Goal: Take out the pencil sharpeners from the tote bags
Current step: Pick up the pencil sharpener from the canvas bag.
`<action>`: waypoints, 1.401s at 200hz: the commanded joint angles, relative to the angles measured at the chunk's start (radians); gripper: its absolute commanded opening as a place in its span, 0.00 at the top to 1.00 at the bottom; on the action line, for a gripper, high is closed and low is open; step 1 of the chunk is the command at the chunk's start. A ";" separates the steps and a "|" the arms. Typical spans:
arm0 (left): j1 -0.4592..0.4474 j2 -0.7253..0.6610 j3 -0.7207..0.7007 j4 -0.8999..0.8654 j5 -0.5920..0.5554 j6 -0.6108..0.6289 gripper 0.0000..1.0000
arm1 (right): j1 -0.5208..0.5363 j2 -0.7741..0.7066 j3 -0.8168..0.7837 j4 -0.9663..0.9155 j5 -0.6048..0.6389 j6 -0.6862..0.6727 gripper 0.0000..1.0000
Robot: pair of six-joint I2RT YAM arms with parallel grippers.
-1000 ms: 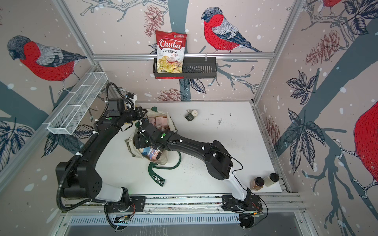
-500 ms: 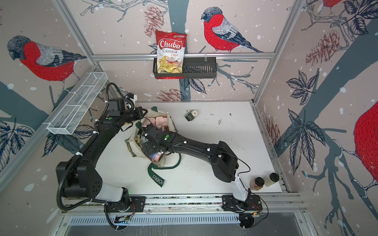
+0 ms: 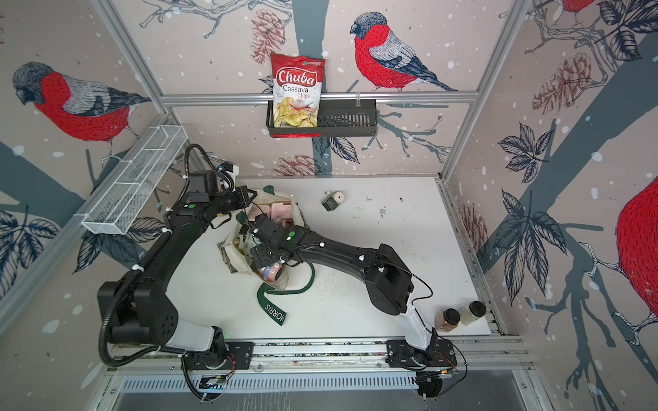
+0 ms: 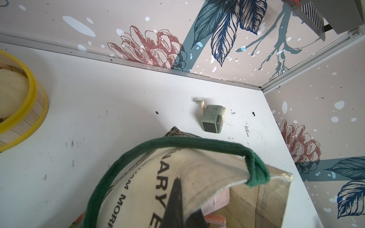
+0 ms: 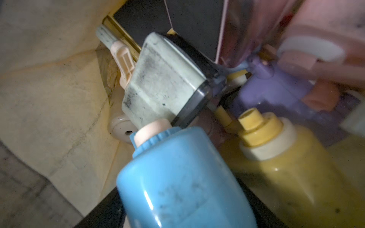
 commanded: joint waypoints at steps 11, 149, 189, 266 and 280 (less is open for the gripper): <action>-0.001 -0.002 0.006 0.030 0.018 0.009 1.00 | 0.001 0.007 0.014 0.052 -0.083 -0.062 0.23; -0.002 0.004 0.006 0.029 0.019 0.008 1.00 | 0.034 -0.059 -0.019 0.078 -0.016 -0.213 0.60; -0.001 0.004 0.007 0.028 0.016 0.009 1.00 | 0.043 -0.237 -0.212 0.224 0.063 -0.278 0.66; 0.001 0.003 0.010 0.023 0.008 0.009 1.00 | -0.113 -0.639 -0.527 0.432 0.059 -0.321 0.67; 0.000 -0.001 0.010 0.023 0.010 0.010 1.00 | -0.204 -0.680 -0.564 0.445 0.068 -0.287 0.67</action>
